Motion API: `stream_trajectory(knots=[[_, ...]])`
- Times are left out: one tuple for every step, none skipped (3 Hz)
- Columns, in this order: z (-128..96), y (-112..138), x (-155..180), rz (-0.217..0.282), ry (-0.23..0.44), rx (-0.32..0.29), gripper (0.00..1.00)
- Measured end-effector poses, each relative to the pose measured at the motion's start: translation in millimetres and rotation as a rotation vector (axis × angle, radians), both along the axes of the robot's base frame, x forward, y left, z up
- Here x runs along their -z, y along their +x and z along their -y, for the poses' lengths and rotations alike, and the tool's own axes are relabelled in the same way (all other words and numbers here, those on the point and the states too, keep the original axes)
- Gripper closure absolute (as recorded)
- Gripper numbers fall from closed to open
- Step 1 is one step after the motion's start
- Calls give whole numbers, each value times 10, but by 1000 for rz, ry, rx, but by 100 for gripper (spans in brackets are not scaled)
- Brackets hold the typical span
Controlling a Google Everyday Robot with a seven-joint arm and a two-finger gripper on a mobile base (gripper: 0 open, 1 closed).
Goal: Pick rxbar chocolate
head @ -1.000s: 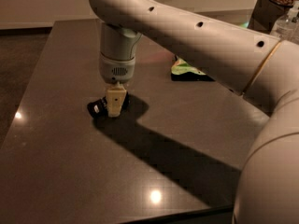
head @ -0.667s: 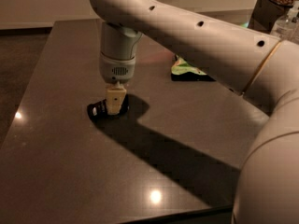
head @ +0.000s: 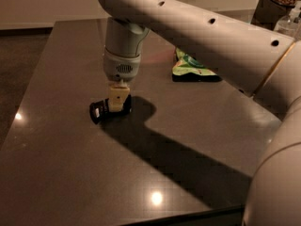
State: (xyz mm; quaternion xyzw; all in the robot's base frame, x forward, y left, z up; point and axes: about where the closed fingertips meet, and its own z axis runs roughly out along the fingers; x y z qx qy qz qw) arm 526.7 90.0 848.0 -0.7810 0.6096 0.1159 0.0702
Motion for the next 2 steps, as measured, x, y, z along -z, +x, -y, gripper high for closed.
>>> stream_trajectory(knots=[[171,19,-362,4,88,46,100],[285,45,-638,16,154,76,100]])
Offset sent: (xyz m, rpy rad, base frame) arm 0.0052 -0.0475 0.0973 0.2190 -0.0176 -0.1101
